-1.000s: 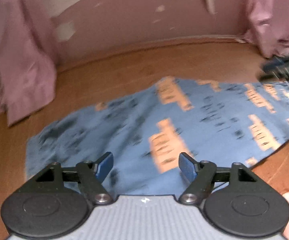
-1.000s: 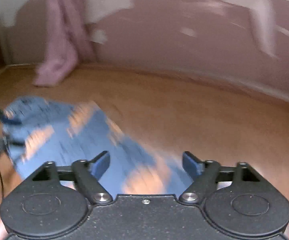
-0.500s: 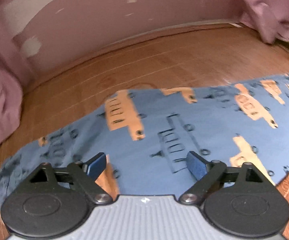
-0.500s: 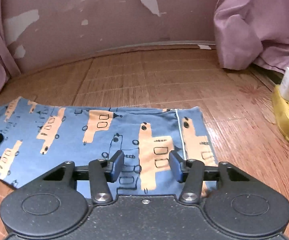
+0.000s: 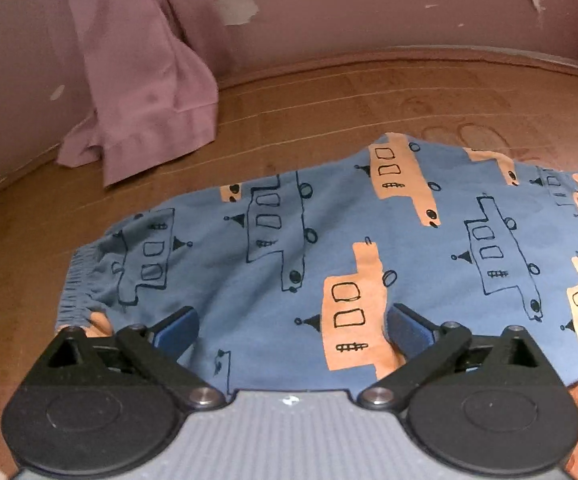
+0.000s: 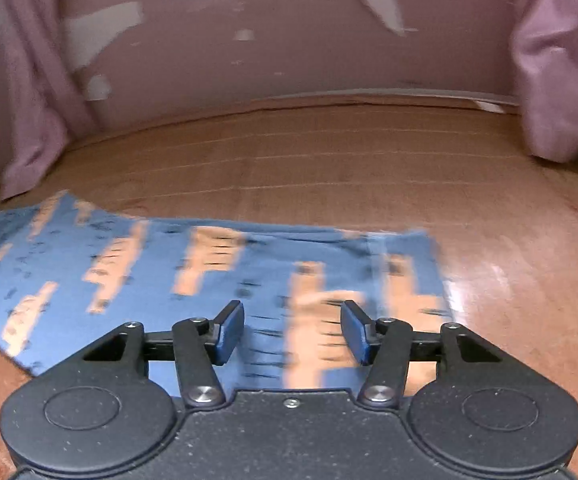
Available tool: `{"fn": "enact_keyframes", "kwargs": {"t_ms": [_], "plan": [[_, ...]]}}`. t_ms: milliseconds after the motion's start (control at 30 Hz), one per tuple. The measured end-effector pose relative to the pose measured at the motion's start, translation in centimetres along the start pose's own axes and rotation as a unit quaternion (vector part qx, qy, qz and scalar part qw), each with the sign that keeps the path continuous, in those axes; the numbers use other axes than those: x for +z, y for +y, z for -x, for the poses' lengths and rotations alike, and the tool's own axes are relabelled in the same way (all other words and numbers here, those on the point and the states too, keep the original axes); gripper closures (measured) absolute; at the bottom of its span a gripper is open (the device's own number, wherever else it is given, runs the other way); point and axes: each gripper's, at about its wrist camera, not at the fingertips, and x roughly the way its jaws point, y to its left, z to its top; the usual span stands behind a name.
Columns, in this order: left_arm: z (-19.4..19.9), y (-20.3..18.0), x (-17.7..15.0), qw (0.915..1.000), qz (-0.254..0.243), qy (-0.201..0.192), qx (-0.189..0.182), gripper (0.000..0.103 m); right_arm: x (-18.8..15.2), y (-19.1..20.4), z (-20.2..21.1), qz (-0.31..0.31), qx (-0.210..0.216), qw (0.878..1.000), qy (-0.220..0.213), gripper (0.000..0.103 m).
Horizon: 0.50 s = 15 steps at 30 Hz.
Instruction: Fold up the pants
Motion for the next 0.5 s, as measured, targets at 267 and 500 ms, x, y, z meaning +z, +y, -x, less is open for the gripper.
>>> {"fn": "enact_keyframes", "kwargs": {"t_ms": [267,500], "plan": [[3.7,-8.9,3.9,0.9916,-0.088,-0.066,-0.068,0.009,0.0,-4.0,4.5,-0.049,-0.030,0.998,-0.021,0.024],[5.0,-24.5,11.4,0.9254,-0.304,-0.081,-0.212,0.006,-0.3,-8.3,4.1,-0.059,0.024,0.997,0.043,0.005]]}}
